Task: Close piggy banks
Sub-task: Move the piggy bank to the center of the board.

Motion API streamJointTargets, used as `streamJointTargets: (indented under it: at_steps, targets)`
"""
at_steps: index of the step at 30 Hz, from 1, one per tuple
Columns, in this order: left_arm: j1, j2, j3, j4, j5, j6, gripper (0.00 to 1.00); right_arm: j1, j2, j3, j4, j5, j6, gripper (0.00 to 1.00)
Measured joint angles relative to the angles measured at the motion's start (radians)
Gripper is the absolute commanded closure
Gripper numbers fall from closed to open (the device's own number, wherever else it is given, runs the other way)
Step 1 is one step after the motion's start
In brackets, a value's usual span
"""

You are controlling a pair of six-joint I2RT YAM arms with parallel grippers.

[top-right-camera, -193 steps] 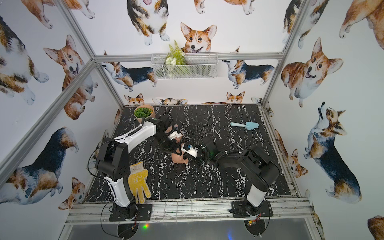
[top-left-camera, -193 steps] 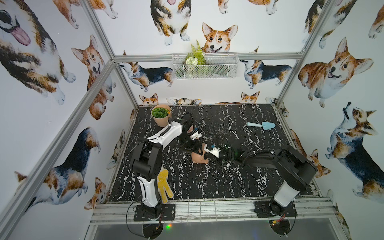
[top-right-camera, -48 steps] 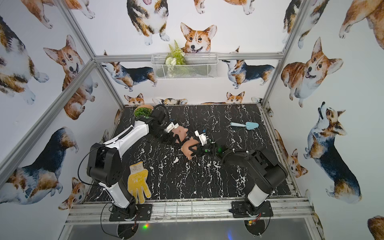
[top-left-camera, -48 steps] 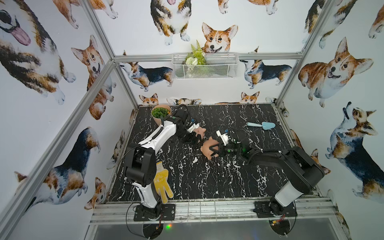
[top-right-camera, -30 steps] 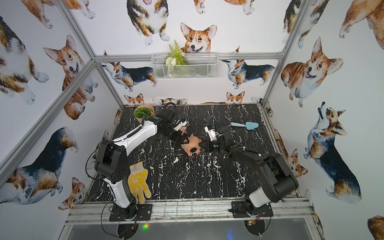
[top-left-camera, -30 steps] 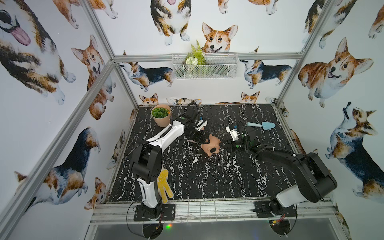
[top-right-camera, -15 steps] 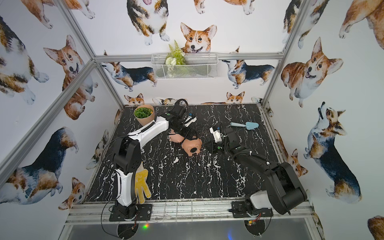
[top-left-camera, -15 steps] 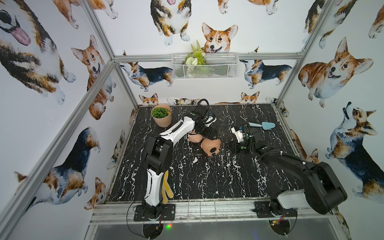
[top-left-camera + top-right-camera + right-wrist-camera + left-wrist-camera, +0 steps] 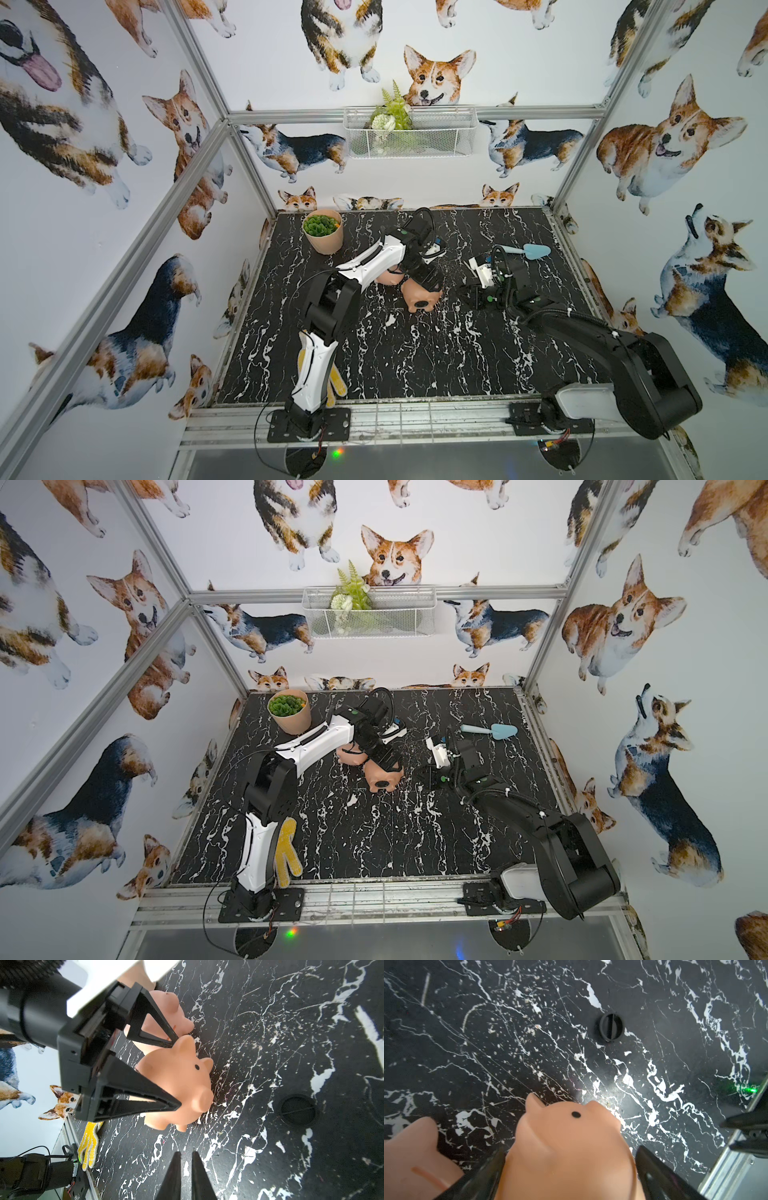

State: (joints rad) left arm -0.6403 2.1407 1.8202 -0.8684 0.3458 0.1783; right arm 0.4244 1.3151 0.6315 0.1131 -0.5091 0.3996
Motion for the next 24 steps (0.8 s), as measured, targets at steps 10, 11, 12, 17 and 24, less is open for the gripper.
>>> streamJointTargets:
  at_steps: [10, 11, 12, 17, 24]
  targets:
    - [-0.001, -0.069, -0.098, -0.035, -0.017, 0.024, 0.0, -0.002, 0.006, 0.007, -0.015, -0.004, -0.003, 0.86]
    - [-0.001, -0.078, -0.109, -0.039, -0.021, 0.024, 0.0, -0.002, 0.006, 0.008, -0.016, -0.005, -0.003, 0.86]
    - [-0.001, -0.087, -0.122, -0.043, -0.031, 0.024, 0.01, -0.002, 0.006, 0.01, -0.018, -0.006, -0.003, 0.86]
    - [0.002, -0.127, -0.174, -0.048, -0.062, 0.015, 0.02, -0.002, 0.003, 0.011, -0.021, -0.008, -0.006, 0.86]
    - [0.008, -0.197, -0.236, -0.045, -0.101, -0.018, 0.02, -0.002, 0.002, 0.011, -0.023, -0.012, -0.007, 0.86]
